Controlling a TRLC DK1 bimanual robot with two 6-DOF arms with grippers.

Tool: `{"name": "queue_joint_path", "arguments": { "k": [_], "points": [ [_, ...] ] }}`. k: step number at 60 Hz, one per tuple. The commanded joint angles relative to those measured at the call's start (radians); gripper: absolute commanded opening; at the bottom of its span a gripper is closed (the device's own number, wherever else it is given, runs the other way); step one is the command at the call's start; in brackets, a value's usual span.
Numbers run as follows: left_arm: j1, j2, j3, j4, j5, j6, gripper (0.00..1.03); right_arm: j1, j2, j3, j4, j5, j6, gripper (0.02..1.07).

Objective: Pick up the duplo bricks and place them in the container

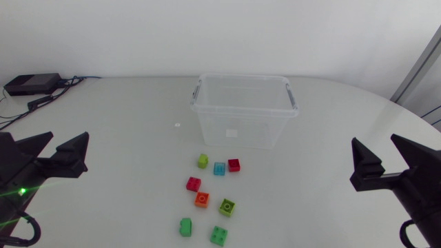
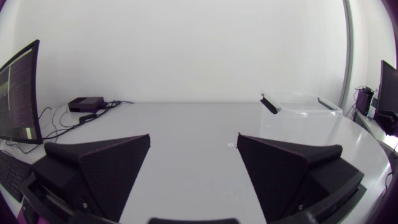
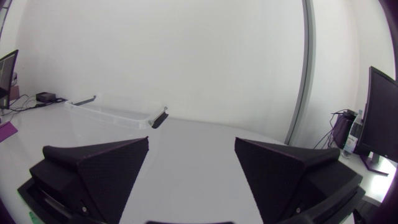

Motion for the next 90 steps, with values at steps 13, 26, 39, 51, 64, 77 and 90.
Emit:
{"name": "queue_joint_path", "arguments": {
  "k": [13,26,39,51,64,77,90],
  "points": [
    [-0.113,0.359,0.225,-0.121,0.033,0.099,0.94,0.070,0.379,0.188,-0.038,-0.006,0.025,1.02],
    [-0.211,0.590,0.297,-0.198,0.062,0.389,0.95,0.083,0.516,0.241,-0.092,-0.067,0.025,1.02],
    [-0.320,0.733,0.317,-0.287,0.070,0.544,0.95,0.098,0.617,0.258,-0.130,-0.143,0.023,1.02],
    [-0.370,0.745,0.279,-0.372,0.244,0.729,0.95,0.198,0.711,0.311,-0.245,-0.159,0.023,1.02],
    [-0.525,0.708,0.210,-0.394,0.249,0.788,0.95,0.274,0.726,0.350,-0.331,-0.218,0.023,1.02],
    [-0.593,0.728,0.185,-0.377,0.258,0.834,0.95,0.477,0.723,0.407,-0.452,-0.090,-0.021,1.02],
    [-0.614,0.828,0.191,-0.326,0.264,0.863,0.95,0.609,0.686,0.407,-0.432,-0.086,-0.115,1.02]
  ]
}}
